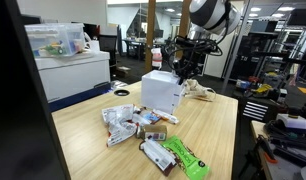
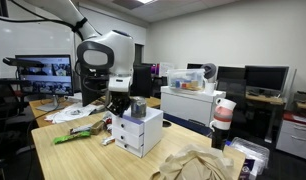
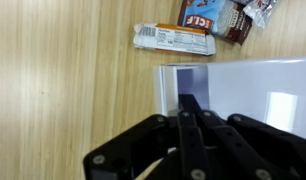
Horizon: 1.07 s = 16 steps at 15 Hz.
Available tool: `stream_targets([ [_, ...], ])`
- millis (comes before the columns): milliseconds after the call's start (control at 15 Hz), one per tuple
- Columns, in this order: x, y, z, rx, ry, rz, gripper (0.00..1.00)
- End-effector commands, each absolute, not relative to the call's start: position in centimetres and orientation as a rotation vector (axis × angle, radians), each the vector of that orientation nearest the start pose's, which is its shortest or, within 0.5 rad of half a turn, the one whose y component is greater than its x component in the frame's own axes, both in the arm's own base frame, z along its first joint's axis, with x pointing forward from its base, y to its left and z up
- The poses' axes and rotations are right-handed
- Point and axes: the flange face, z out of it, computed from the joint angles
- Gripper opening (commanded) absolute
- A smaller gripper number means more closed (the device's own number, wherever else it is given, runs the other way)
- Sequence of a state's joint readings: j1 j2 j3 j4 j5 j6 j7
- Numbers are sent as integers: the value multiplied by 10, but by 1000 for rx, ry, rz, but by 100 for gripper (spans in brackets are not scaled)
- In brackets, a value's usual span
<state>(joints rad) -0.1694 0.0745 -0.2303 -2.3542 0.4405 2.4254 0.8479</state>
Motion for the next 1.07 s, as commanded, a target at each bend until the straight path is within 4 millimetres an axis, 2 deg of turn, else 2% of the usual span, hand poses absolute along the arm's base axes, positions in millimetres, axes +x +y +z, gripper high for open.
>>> stream_targets([
  [0,458,-198,297,-2044,2025,99,0],
  [600,465,-202,296,-2050,2031,79,0],
  [1000,470,-217,301,-2129,2000,73,0],
])
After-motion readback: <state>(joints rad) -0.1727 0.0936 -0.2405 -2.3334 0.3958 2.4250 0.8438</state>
